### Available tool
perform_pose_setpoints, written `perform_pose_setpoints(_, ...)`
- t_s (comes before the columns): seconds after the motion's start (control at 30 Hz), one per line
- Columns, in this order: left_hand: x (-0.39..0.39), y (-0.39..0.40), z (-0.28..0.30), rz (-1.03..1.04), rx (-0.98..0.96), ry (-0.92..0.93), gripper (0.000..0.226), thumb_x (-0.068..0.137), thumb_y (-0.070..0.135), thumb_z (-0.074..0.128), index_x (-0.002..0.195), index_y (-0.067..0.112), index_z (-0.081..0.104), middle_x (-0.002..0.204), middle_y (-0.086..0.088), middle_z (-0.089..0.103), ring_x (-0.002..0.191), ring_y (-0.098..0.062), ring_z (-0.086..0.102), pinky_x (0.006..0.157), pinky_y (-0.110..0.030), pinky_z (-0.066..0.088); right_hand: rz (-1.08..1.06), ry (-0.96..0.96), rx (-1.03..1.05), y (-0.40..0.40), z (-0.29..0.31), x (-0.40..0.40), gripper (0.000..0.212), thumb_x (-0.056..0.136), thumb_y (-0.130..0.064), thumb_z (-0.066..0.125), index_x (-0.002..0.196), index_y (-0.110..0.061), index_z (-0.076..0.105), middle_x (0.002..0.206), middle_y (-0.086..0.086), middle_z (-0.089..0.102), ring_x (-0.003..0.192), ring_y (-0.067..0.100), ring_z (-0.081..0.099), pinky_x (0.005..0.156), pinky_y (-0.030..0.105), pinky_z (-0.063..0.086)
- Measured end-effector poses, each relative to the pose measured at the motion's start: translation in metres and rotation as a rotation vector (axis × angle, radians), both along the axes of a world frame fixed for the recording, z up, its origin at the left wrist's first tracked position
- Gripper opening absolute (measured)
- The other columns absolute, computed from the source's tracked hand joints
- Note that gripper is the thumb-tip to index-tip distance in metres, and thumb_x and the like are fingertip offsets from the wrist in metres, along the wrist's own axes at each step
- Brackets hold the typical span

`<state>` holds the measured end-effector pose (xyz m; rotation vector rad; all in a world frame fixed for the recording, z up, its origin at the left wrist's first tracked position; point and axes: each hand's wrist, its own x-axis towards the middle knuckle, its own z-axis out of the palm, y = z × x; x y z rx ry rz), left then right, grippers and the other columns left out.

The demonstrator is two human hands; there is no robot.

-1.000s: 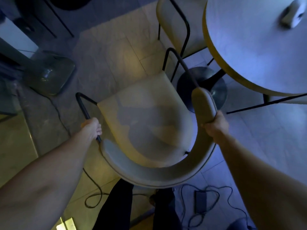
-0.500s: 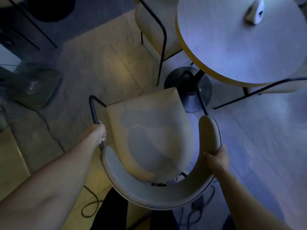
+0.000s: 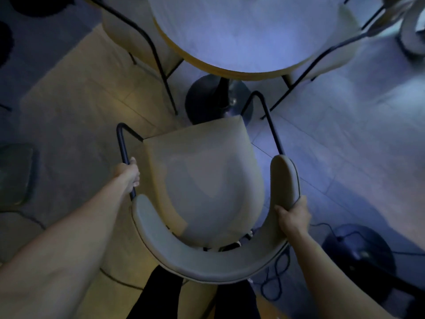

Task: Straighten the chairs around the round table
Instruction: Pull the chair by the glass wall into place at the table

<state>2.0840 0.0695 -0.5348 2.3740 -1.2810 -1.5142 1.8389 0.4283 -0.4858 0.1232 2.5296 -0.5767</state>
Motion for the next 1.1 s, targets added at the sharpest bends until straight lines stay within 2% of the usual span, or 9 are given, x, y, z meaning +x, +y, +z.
perform_pose_setpoints(0.07,-0.021,-0.002,0.006,-0.126,-0.040,-0.052,0.058,0.101,0.044,0.041,0.134,-0.004,0.041,0.103,-0.022,0.063,0.068,-0.026,0.059,0.058,-0.034,0.048,-0.068,-0.001,0.001,0.011,0.001,0.005,0.036,0.087,-0.019,0.070,0.098,-0.016,0.036,0.085,0.006,0.048,0.077,0.029,0.048,0.067,0.041,0.043)
perform_pose_setpoints(0.13,-0.044,-0.005,0.013,-0.296,-0.098,-0.078,0.061,0.101,0.044,0.039,0.145,0.003,0.024,0.142,-0.021,0.044,0.117,-0.036,0.053,0.094,-0.044,0.043,-0.142,-0.004,-0.005,0.019,0.001,0.007,0.037,0.087,-0.018,0.071,0.099,-0.017,0.036,0.094,0.010,0.049,0.084,0.031,0.050,0.070,0.044,0.045)
perform_pose_setpoints(0.33,-0.118,0.006,0.031,-0.559,-0.063,0.197,0.082,0.098,0.046,0.045,0.154,0.017,-0.008,0.160,-0.011,0.016,0.145,-0.029,0.023,0.115,-0.043,0.024,-0.295,0.023,0.010,0.035,0.007,0.006,0.042,0.087,-0.015,0.073,0.101,-0.012,0.034,0.114,0.027,0.057,0.100,0.044,0.058,0.069,0.039,0.042)
perform_pose_setpoints(0.43,-0.122,0.024,0.036,-0.800,-0.047,-0.024,0.088,0.100,0.032,0.049,0.149,0.029,-0.024,0.162,-0.012,-0.007,0.146,-0.034,0.014,0.114,-0.046,0.021,-0.285,0.022,0.000,0.040,0.012,0.005,0.043,0.086,-0.015,0.073,0.102,-0.013,0.033,0.116,0.027,0.058,0.101,0.045,0.059,0.070,0.038,0.041)
perform_pose_setpoints(0.53,-0.103,0.045,0.040,-0.956,-0.172,-0.207,0.089,0.097,0.014,0.050,0.150,0.028,-0.021,0.157,-0.016,0.013,0.124,-0.039,0.045,0.096,-0.045,0.040,-0.246,0.030,-0.047,0.043,0.014,0.005,0.041,0.087,-0.018,0.073,0.103,-0.014,0.035,0.113,0.026,0.060,0.098,0.042,0.059,0.071,0.037,0.042)
perform_pose_setpoints(0.6,-0.090,0.060,0.041,-0.910,-0.266,-0.190,0.080,0.097,0.011,0.049,0.155,0.024,-0.005,0.151,-0.016,0.025,0.114,-0.035,0.051,0.090,-0.041,0.042,-0.241,0.042,-0.057,0.043,0.014,0.006,0.040,0.087,-0.020,0.072,0.102,-0.014,0.036,0.111,0.025,0.061,0.095,0.041,0.060,0.070,0.037,0.043)
perform_pose_setpoints(0.7,-0.080,0.071,0.039,-0.889,-0.316,-0.159,0.062,0.101,0.013,0.043,0.155,0.017,0.012,0.155,-0.017,0.024,0.134,-0.038,0.037,0.108,-0.048,0.033,-0.255,0.042,-0.052,0.041,0.012,0.007,0.038,0.089,-0.020,0.071,0.105,-0.011,0.038,0.111,0.027,0.061,0.096,0.042,0.061,0.071,0.038,0.045)
perform_pose_setpoints(0.87,-0.091,0.067,0.037,-0.881,-0.316,-0.194,0.057,0.102,0.014,0.038,0.154,0.017,0.015,0.157,-0.017,0.022,0.139,-0.040,0.029,0.110,-0.053,0.030,-0.215,0.077,-0.047,0.033,0.007,-0.013,0.037,0.090,-0.020,0.070,0.101,-0.014,0.035,0.108,0.027,0.061,0.090,0.041,0.061,0.069,0.039,0.046)
perform_pose_setpoints(1.1,-0.122,0.050,0.044,-0.831,-0.349,-0.279,0.055,0.102,0.011,0.041,0.153,0.011,0.021,0.153,-0.021,0.029,0.139,-0.038,0.030,0.110,-0.048,0.031,-0.092,0.050,-0.060,-0.004,0.009,-0.078,0.037,0.091,-0.028,0.067,0.100,-0.018,0.033,0.094,0.009,0.049,0.082,0.030,0.053,0.070,0.052,0.054)
